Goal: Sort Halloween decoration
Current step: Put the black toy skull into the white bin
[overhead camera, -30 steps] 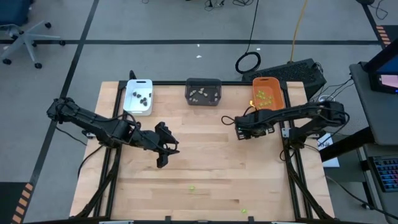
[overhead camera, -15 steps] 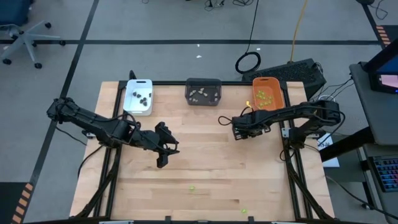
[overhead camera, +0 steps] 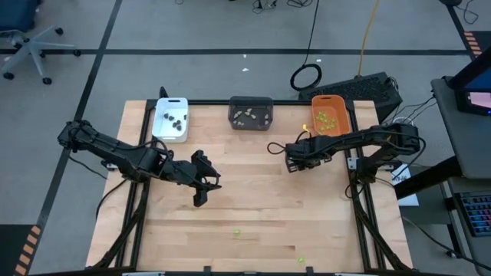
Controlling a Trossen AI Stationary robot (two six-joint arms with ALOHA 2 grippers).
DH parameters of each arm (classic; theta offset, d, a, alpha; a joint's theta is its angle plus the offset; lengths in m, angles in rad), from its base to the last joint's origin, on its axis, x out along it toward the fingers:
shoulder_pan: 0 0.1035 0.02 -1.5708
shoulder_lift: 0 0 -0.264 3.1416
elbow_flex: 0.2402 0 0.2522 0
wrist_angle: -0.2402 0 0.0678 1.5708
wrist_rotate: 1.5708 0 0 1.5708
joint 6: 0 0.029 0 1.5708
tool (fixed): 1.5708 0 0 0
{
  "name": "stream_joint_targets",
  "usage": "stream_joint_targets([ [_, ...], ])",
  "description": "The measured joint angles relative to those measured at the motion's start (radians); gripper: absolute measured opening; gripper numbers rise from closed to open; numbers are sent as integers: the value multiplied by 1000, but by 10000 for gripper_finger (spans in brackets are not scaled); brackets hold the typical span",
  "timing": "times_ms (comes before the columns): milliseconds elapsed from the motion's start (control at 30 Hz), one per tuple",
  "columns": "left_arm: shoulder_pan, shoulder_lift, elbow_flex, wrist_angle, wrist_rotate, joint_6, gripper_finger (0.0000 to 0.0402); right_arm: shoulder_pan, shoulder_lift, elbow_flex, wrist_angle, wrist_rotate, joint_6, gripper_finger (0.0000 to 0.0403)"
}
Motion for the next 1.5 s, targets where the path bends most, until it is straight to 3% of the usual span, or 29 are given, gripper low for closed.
stream_joint_targets([
  [233,0,0,0,0,-1,0,183,0,-1,2,4,3,-3,38],
  [533,0,0,0,0,-1,0,183,5,-11,0,51,-20,-71,44],
  [733,0,0,0,7,-2,-1,183,21,-81,-2,162,-96,-182,43],
  [967,5,0,0,10,-28,0,183,64,-161,-1,448,-249,-316,43],
  [1200,41,0,0,82,-33,46,183,111,-185,-1,742,-349,-309,43],
  [1500,87,0,0,386,26,331,183,144,-185,0,1024,-419,-214,43],
])
